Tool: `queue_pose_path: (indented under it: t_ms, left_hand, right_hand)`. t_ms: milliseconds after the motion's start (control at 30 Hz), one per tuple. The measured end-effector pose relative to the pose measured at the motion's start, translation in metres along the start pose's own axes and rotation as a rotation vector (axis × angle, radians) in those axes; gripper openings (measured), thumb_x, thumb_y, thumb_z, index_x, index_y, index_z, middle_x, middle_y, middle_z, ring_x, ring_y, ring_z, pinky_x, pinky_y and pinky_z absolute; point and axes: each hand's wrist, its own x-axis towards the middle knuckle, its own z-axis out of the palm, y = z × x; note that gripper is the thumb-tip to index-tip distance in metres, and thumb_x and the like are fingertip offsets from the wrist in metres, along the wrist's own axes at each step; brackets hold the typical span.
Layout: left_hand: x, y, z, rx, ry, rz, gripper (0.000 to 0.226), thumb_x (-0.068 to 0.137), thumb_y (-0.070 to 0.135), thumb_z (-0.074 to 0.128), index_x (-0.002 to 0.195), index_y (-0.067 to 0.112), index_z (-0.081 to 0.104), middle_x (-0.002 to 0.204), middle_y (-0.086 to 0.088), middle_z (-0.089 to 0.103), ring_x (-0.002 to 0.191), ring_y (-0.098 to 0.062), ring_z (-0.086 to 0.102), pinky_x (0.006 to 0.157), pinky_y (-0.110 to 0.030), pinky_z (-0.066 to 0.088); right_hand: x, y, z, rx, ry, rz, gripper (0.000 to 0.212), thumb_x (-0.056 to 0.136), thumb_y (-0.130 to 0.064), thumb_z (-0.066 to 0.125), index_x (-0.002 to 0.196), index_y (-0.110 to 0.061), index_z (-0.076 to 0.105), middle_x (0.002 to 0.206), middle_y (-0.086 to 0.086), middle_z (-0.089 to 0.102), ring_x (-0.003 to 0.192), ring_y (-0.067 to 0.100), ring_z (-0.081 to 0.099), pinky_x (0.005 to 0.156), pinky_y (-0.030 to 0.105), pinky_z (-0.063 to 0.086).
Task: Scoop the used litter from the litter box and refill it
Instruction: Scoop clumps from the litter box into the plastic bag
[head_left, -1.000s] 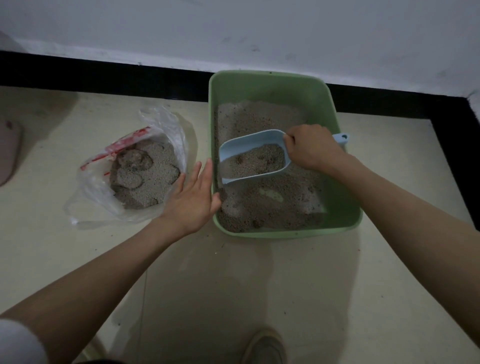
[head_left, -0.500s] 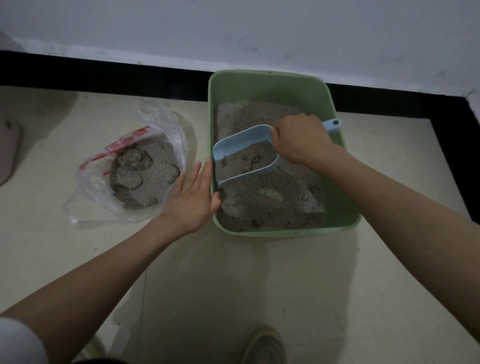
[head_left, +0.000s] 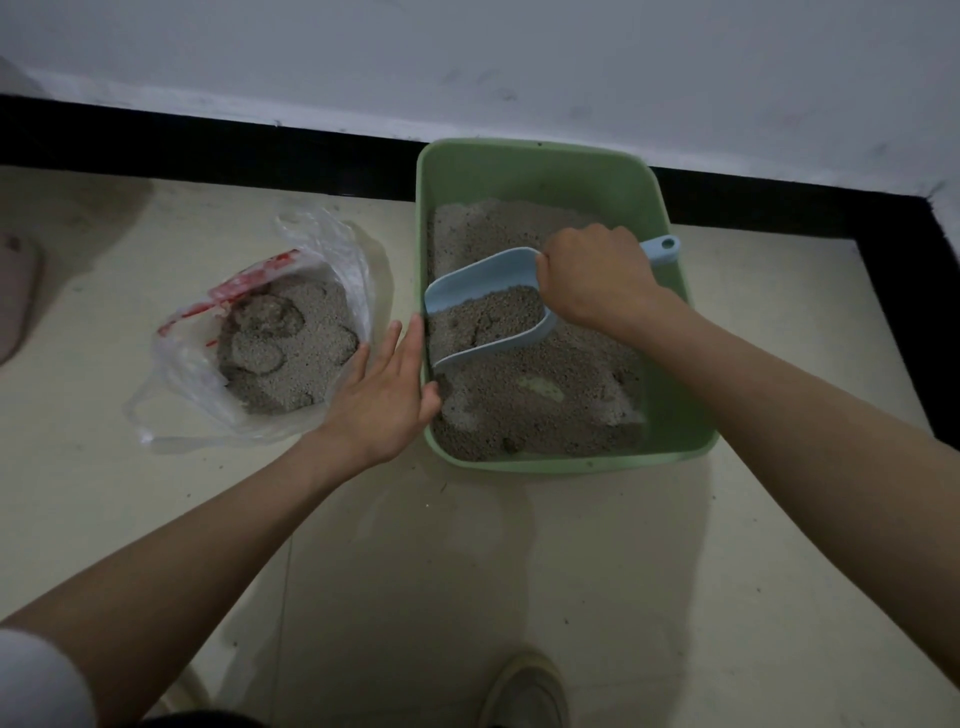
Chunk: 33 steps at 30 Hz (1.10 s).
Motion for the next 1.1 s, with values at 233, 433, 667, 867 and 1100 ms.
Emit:
queue_pose_path:
  t_ms: [233,433,667,867,1100]
  left_hand:
    - [-0.001,0.001,-0.001,-0.001,-0.003,-0.002,0.071,0.097,0.033,0.028,0.144,0.010,-0.019,0.157,-0.006,-0.008,0.143,-0.016,-0.011,0.118,-0.040,-0.002]
    - [0.000,0.001,0.000,0.012,0.000,-0.005,0.071,0.097,0.033,0.028,0.144,0.009,-0.018,0.157,-0.007,-0.007,0.143,-0.016,-0.010,0.118,-0.039,-0.002]
    - [0.000,0.001,0.000,0.013,0.005,-0.005,0.071,0.096,0.033,0.029,0.145,0.008,-0.016,0.157,-0.007,-0.006,0.144,-0.016,-0.008,0.117,-0.039,-0.002]
    - [0.000,0.001,0.001,-0.005,0.014,0.000,0.071,0.096,0.033,0.030,0.145,0.009,-0.016,0.157,-0.006,-0.004,0.144,-0.015,-0.008,0.117,-0.039,-0.002]
    - [0.001,0.000,0.002,-0.008,0.029,0.003,0.071,0.096,0.032,0.031,0.145,0.009,-0.014,0.157,-0.006,-0.003,0.144,-0.016,-0.007,0.118,-0.040,0.000]
  right_hand:
    - [-0.003,-0.014,-0.017,-0.046,-0.007,0.029,0.032,0.091,-0.014,0.047,0.061,-0.012,0.035,0.058,0.002,0.037,0.051,0.014,0.033,0.072,0.034,0.031]
    - [-0.006,-0.020,-0.024,-0.042,-0.032,0.042,0.024,0.091,-0.014,0.046,0.069,-0.011,0.040,0.059,0.002,0.037,0.054,0.016,0.035,0.072,0.033,0.031]
    - [-0.007,-0.024,-0.030,-0.051,-0.028,0.044,0.037,0.091,-0.013,0.046,0.058,-0.013,0.029,0.059,0.002,0.037,0.052,0.014,0.032,0.071,0.034,0.032]
    - [-0.005,-0.033,-0.036,-0.081,-0.039,0.047,0.028,0.089,-0.010,0.048,0.064,-0.013,0.036,0.060,0.002,0.039,0.062,0.019,0.043,0.072,0.033,0.032]
    - [-0.004,-0.035,-0.038,-0.082,-0.051,0.048,0.032,0.088,-0.009,0.048,0.060,-0.011,0.033,0.060,0.002,0.038,0.054,0.016,0.036,0.071,0.033,0.032]
